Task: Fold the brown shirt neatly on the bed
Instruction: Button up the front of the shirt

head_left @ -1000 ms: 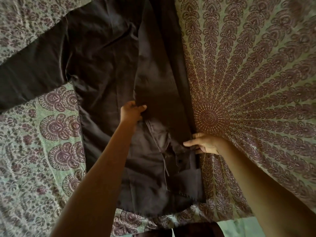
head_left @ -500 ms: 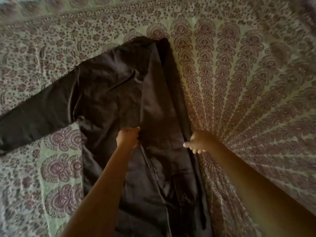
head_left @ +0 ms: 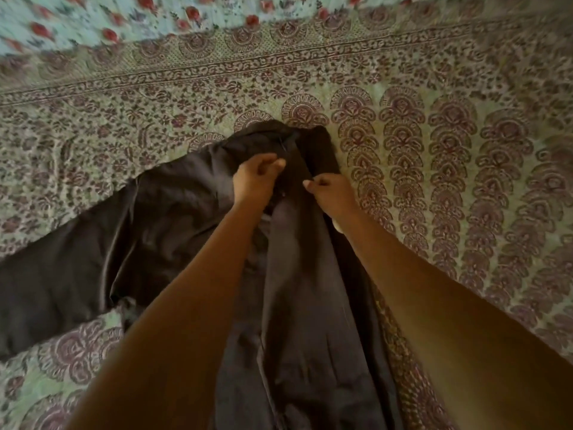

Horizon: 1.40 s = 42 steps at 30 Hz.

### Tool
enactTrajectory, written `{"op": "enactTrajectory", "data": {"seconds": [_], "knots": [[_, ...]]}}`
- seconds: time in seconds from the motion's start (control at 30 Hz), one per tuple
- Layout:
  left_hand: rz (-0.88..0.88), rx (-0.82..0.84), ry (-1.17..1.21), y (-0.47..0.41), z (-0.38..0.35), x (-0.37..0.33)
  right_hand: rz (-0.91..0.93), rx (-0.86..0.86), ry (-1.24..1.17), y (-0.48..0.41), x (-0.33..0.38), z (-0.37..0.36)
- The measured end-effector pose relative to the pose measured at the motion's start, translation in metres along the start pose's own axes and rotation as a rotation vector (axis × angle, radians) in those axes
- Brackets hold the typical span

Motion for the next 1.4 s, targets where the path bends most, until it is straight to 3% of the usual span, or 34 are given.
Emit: {"op": "enactTrajectory", "data": {"seconds": [0.13, 0.3, 0.37, 0.47, 0.53, 0.63, 0.7, 0.8, 0.9, 1.03, 1.17, 1.3, 1.4], "knots": [[-0.016, 0.164, -0.099, -0.047, -0.009, -0.013, 0.143, 0.003, 0.046, -0.017, 0.002, 0.005], [0.044, 0.129, -0.294, -0.075, -0.002, -0.010, 0.159, -0.070, 0.152, -0.035, -0.003, 0.002], [0.020, 0.108, -0.341, -0.075, -0.004, -0.008, 0.085, 0.038, 0.059, -0.029, -0.006, 0.003], [-0.012, 0.139, -0.238, -0.074, -0.010, -0.004, -0.181, 0.399, -0.053, -0.004, -0.026, 0.000], [0.014, 0.284, -0.142, -0.071, -0.010, -0.004, -0.310, 0.514, 0.036, 0.014, -0.040, 0.003], [0.108, 0.587, -0.325, -0.067, -0.007, -0.009, -0.341, 0.579, -0.062, 0.035, -0.051, 0.006], [0.151, 0.659, -0.406, -0.062, -0.002, -0.015, -0.317, 0.636, -0.145, 0.044, -0.051, 0.005], [0.134, 0.595, -0.411, -0.065, -0.003, -0.018, -0.275, 0.595, -0.325, 0.046, -0.047, 0.001], [0.117, 0.497, -0.356, -0.070, -0.010, -0.011, -0.387, 0.594, -0.487, 0.049, -0.049, -0.002], [0.085, 0.363, -0.341, -0.072, -0.013, 0.000, -0.467, 0.749, -0.446, 0.062, -0.062, -0.004], [0.011, 0.257, -0.393, -0.056, -0.010, -0.005, -0.465, 0.716, -0.469, 0.068, -0.075, -0.001], [-0.047, 0.038, -0.333, -0.024, 0.003, -0.003, -0.493, 0.798, -0.454, 0.071, -0.066, 0.004], [0.102, 0.138, -0.240, -0.015, 0.014, 0.017, -0.421, 0.738, -0.450, 0.064, -0.051, 0.006]]}}
Point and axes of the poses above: each hand's wrist, its own y-axis away from the middle knuckle, its own z-axis out of the back of the hand, x = y × z, the point moved 4 cm from there along -y, towards the middle knuckle, and after that the axes turned 11 degrees about x, right-handed, at the moved point
